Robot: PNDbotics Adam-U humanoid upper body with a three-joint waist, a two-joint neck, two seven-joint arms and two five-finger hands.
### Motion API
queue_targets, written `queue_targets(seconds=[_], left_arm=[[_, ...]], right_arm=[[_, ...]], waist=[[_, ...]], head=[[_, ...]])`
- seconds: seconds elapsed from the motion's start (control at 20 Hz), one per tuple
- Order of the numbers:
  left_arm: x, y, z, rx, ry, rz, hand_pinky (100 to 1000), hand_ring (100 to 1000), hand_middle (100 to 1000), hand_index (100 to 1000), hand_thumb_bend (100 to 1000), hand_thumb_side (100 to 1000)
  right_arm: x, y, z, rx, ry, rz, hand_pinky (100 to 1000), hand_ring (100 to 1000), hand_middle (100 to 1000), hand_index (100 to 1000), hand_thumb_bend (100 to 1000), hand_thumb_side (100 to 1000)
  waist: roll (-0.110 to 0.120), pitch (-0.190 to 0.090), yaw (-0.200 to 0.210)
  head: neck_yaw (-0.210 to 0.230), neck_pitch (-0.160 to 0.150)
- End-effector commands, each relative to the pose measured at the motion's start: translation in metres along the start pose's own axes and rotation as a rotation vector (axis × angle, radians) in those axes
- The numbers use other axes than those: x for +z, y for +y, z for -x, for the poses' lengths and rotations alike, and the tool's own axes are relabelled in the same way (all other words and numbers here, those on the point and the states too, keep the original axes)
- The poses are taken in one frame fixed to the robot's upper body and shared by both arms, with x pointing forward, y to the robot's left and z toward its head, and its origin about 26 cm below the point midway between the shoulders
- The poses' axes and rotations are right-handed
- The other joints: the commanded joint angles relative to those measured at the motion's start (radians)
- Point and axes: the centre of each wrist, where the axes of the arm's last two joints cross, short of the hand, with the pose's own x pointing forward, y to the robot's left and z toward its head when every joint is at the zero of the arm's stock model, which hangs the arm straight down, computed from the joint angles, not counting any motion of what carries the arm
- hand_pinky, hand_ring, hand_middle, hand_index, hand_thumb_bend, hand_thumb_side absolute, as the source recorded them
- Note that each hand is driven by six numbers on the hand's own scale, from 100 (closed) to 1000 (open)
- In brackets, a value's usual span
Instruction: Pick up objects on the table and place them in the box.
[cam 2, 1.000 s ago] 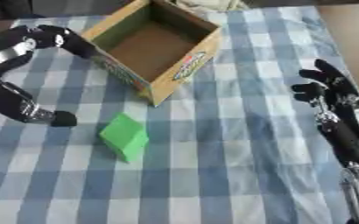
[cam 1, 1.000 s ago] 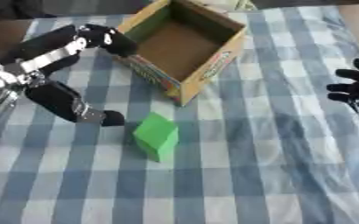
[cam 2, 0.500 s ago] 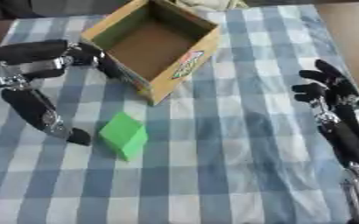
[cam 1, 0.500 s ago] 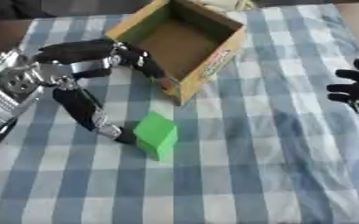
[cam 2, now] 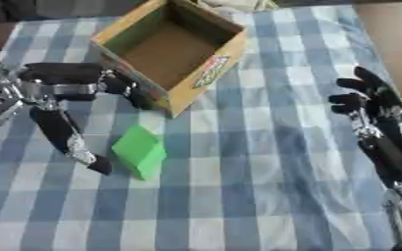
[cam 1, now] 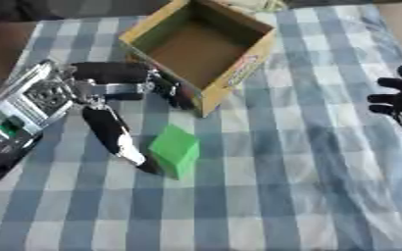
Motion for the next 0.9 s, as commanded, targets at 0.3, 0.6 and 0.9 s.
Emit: queue_targets(seconds=[0.3,0.6,0.9], left_arm=[[-0.005,-0.003,0.014,-0.022,0.033,0.034,803,761,731,868,681,442],[-0.01,-0.009,0.021,-0.021,0.051,0.036,799,752,711,861,675,436],[-0.013,-0.015,0.026,-0.018,0.067,0.05,791,737,672,842,643,416]], right_arm=[[-0.002,-0.003,-0.004,0.019,-0.017,-0.013,758,758,817,968,100,601],[-0.002,-0.003,-0.005,0.017,-0.019,-0.016,758,758,817,968,100,601],[-0.003,-0.003,-0.005,0.016,-0.019,-0.015,758,758,817,968,100,602]], waist=[[-0.001,-0.021,-0.004],[-0.003,-0.02,-0.004],[-0.005,-0.019,-0.004]], head=[[0.001,0.006],[0.002,0.005],[0.003,0.005]])
